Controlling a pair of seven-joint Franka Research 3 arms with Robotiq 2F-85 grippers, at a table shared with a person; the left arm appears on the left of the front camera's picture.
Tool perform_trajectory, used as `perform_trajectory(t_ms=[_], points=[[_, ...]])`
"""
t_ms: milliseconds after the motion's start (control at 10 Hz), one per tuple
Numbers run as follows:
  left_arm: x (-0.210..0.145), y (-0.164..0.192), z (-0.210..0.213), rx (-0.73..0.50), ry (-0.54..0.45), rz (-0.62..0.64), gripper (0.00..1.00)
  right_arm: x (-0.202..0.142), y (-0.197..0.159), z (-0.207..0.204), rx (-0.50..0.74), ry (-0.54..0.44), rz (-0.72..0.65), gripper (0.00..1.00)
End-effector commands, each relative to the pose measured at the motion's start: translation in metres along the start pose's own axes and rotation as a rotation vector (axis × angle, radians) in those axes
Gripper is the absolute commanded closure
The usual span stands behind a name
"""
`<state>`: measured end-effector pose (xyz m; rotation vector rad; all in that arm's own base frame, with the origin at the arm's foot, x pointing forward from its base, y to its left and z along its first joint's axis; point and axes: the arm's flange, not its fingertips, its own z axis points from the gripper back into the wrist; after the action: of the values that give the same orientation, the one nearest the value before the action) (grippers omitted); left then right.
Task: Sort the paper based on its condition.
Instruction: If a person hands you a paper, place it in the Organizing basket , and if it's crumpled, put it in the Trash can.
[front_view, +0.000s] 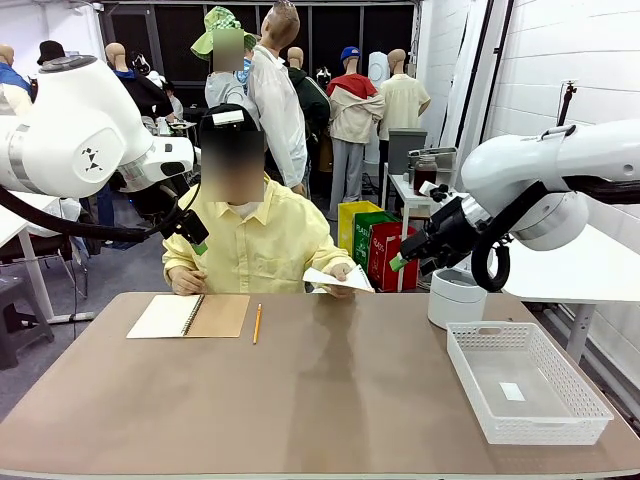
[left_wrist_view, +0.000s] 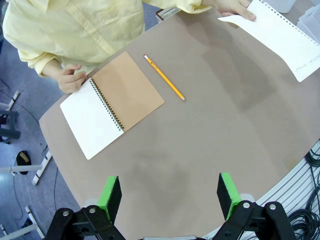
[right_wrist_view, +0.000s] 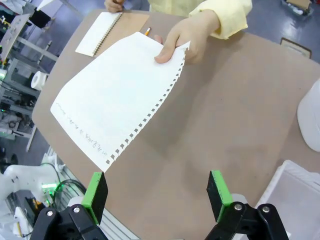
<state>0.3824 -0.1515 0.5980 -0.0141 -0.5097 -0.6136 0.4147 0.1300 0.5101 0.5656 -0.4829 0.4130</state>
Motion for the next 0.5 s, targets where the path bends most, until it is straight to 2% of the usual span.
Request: perform_trajectory(t_ms=[0,100,200,400], points=[[0.0,0.001,0.002,0.004,-0.003,-0.002,0.0,0.0,-0.001,-0.001,0.027,-0.004,-0.005,0.0],[0.0,0.001,0.002,0.004,-0.003,-0.002,0.0,0.0,0.0,0.0,0.0,0.0,0.0,0.0],[0.0,0.001,0.002,0.004,-0.003,-0.002,0.0,0.006,-0.008,-0.01,0.031,0.024,-0.182,0.0],[0.0,0.001,0.002,0.004,-0.003,-0.002,0.0,0.002,-0.029,-0.026,0.11,0.044,-0.409,0.0]])
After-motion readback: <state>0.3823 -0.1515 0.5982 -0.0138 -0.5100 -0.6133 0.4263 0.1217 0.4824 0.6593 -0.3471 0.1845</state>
